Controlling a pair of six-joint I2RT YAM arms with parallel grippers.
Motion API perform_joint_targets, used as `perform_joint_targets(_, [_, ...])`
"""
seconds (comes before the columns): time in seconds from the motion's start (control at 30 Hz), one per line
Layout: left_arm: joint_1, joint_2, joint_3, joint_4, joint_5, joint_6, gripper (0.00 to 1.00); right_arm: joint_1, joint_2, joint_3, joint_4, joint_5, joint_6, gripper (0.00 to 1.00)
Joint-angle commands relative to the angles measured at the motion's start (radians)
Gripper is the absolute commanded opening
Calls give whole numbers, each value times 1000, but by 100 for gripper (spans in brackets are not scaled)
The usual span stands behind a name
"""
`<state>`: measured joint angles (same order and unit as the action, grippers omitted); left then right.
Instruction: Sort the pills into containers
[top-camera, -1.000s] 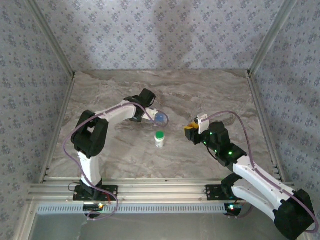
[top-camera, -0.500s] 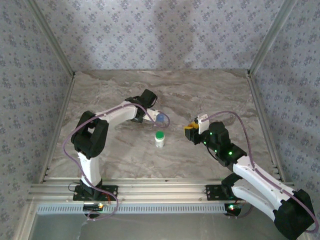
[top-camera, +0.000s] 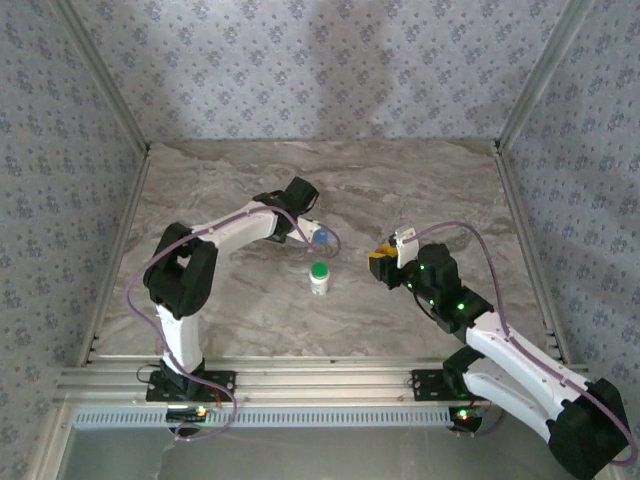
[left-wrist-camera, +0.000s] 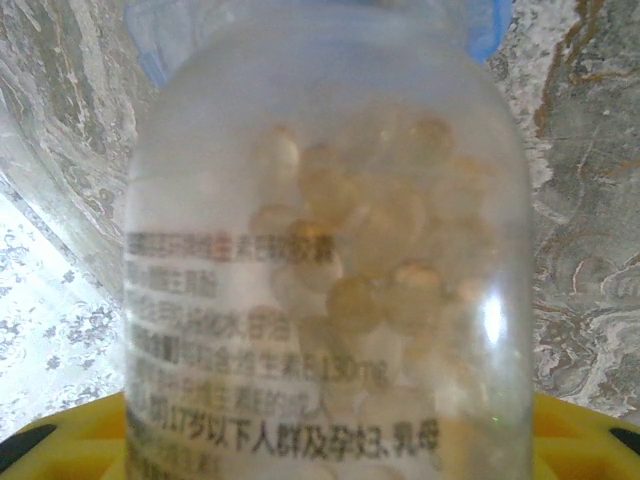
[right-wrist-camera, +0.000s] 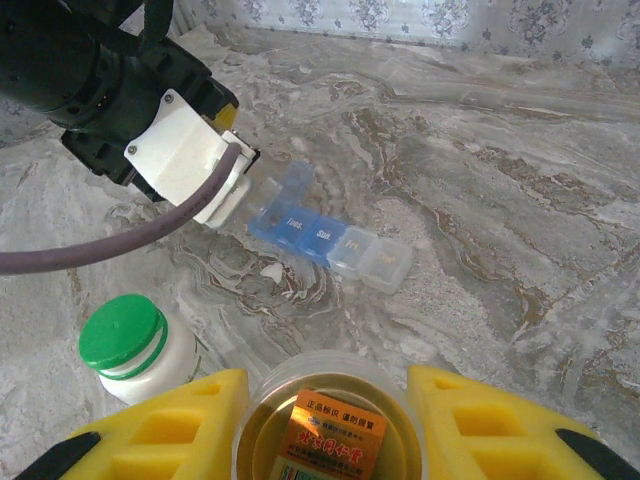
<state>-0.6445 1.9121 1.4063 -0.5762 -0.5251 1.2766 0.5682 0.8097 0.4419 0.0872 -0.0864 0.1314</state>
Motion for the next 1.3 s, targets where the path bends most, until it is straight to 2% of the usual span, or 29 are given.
perform_joint_targets(0.0, [-13, 15, 32, -25, -35, 32, 23, 8, -15, 2, 26, -12, 1, 13])
perform_joint_targets(0.33, [-22, 94, 53, -36, -75, 48, 23, 9, -30, 0, 19, -8, -3, 13])
perform_joint_targets(0.67, [2, 48, 55, -60, -15, -14, 23, 9, -29, 0, 19, -9, -1, 13])
perform_joint_targets(1.27, [29, 3, -2, -29, 27, -79, 22, 11, -16, 3, 19, -5, -4, 13])
